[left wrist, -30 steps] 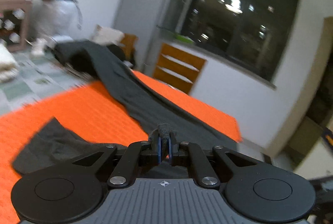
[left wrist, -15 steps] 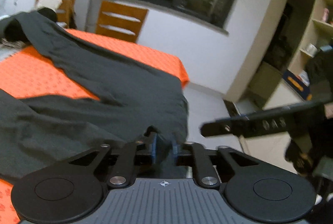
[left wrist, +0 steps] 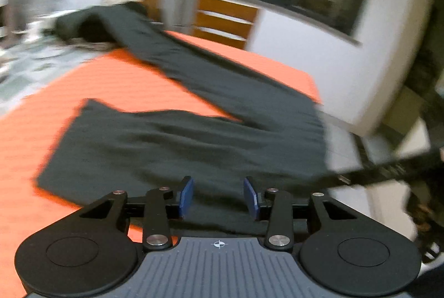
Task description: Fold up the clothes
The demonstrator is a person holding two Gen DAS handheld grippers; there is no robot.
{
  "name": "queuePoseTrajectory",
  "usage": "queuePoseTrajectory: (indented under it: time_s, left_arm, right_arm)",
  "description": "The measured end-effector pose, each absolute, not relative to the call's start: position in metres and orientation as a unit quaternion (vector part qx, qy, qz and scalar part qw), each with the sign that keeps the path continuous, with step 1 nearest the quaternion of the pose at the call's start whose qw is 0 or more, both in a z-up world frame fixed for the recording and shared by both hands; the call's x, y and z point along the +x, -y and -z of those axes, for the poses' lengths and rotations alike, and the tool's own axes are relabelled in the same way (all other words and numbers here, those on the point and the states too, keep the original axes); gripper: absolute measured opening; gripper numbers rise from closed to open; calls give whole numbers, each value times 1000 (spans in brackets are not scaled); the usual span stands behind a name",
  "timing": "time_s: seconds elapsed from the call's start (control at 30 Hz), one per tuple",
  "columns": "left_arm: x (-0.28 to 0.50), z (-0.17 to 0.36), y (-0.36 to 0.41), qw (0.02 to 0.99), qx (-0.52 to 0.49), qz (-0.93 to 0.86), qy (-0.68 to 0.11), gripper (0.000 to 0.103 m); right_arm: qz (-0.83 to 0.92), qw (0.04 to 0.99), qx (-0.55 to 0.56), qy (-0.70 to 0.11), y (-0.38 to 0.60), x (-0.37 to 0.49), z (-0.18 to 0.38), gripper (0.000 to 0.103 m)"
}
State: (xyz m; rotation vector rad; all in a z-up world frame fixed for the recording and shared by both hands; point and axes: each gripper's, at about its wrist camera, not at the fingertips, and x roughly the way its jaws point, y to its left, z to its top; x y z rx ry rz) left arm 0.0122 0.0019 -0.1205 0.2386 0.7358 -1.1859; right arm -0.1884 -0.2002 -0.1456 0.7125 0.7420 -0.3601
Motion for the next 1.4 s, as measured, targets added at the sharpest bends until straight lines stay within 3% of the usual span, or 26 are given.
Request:
queuePoseTrajectory:
  time_s: [0.1,0.13,0.37,0.97,1.07,1.17,1.3,1.4]
  left_arm:
    - [41,120,-8,792,106,498,-337,43]
    - [50,120,-10,802,104,482,-337,43]
    - [101,121,-17,844,96,404,-341,47]
    - [86,109,1,827,112,433,-341,56]
    - [93,116,-3,833,101,411,-357,57]
    - [101,123,-7,838,91,389,-373,57]
    - [113,134,-14,838,65,362,-403,57]
    - [122,140,-17,834,38,354,-421,57]
  right_arm:
    - [181,847,354,-353,205,-184,153,2]
    - [184,847,357,-349,206,-184,152,2]
    - [207,848,370,-319,210,-215,127,2]
    - [301,807,405,-306,232,-304,144,2]
    - [313,801,386,-333,235,-301,157,6]
    - [319,803,366,-347,237,-297,161,19]
    - [300,817,343,-353,232,-292,156,21]
    - [241,847,312,-355,216,-282,153,30]
